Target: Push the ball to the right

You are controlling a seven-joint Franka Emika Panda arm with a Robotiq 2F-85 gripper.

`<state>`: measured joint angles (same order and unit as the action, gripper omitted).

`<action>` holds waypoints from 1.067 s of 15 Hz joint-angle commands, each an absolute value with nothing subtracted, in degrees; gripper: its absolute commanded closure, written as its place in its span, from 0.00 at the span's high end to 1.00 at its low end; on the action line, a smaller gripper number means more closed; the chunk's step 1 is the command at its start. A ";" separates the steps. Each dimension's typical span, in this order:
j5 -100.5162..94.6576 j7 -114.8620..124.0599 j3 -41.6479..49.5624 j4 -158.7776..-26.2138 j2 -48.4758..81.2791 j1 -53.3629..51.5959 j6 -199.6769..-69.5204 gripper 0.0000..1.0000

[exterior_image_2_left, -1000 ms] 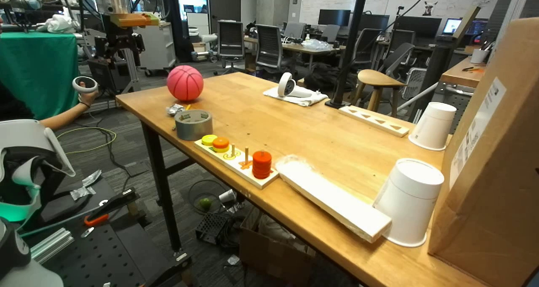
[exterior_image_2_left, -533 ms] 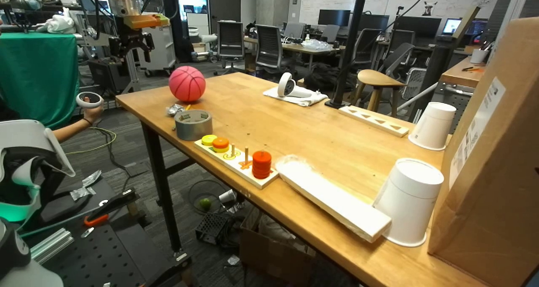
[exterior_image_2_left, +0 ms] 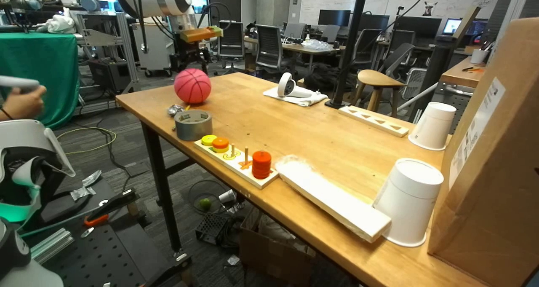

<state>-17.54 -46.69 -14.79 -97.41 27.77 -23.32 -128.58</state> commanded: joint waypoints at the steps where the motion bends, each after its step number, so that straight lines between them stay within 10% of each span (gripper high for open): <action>1: -23.94 -41.68 -10.99 -106.46 18.38 -19.32 -131.53 1.00; 16: -46.47 -21.03 -10.77 -152.52 -19.24 -16.24 -142.32 1.00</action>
